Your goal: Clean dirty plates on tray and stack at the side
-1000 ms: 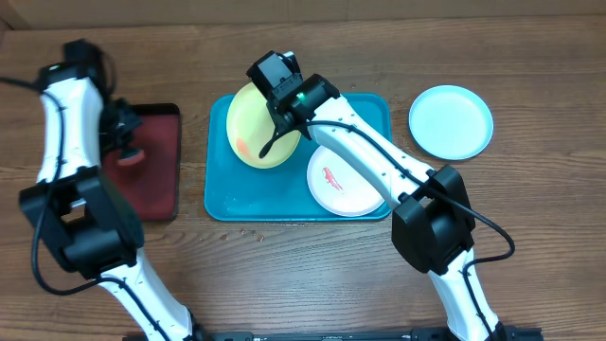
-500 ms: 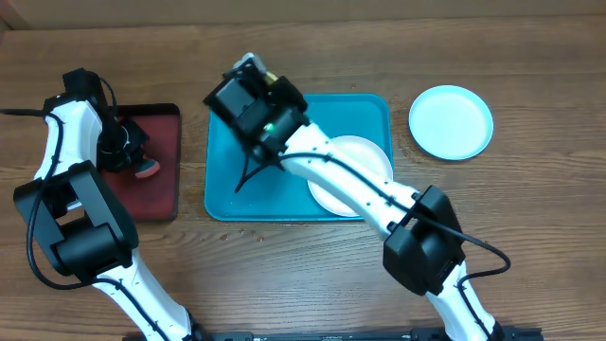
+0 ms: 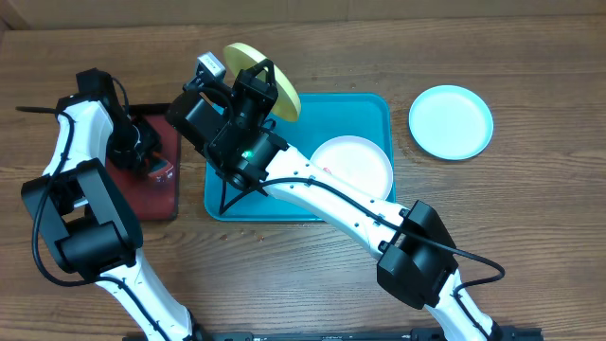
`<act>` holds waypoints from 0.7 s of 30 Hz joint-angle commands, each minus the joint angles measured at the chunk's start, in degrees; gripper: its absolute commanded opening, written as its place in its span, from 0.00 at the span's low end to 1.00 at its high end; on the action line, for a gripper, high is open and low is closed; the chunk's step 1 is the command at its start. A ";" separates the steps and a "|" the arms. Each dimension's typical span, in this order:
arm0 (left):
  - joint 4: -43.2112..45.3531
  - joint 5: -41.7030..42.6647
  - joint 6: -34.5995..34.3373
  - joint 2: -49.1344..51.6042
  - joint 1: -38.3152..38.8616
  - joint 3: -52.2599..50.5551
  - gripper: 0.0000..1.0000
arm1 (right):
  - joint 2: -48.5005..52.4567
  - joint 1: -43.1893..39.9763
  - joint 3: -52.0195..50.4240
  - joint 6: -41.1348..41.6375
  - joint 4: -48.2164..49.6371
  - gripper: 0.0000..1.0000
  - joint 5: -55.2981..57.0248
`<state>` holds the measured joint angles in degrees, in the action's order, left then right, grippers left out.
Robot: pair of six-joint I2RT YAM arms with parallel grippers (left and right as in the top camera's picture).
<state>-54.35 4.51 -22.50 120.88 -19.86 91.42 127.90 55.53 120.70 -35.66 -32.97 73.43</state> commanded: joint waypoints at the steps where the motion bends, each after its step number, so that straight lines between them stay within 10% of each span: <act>1: -0.04 0.42 1.18 -1.33 -0.22 -0.15 0.40 | -3.06 0.02 1.70 -3.82 0.81 0.04 3.93; 8: -8.66 0.44 3.21 -1.55 -2.03 9.27 0.44 | -3.06 -0.15 1.70 -12.37 11.45 0.04 9.07; 12: -11.76 0.55 2.69 -1.55 -1.97 12.92 0.67 | -3.06 -0.46 1.18 7.39 3.85 0.04 -1.77; 13: -11.80 0.70 2.60 -1.55 -1.90 12.94 0.99 | -3.04 -1.03 1.18 8.20 -4.07 0.04 -10.73; 21: -13.25 2.03 2.56 -1.51 -1.75 12.87 1.00 | -5.62 -14.32 3.19 40.54 -23.58 0.04 -35.41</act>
<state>-67.53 4.69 -20.49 120.40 -21.78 103.46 126.54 49.58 121.62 -12.47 -52.62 54.81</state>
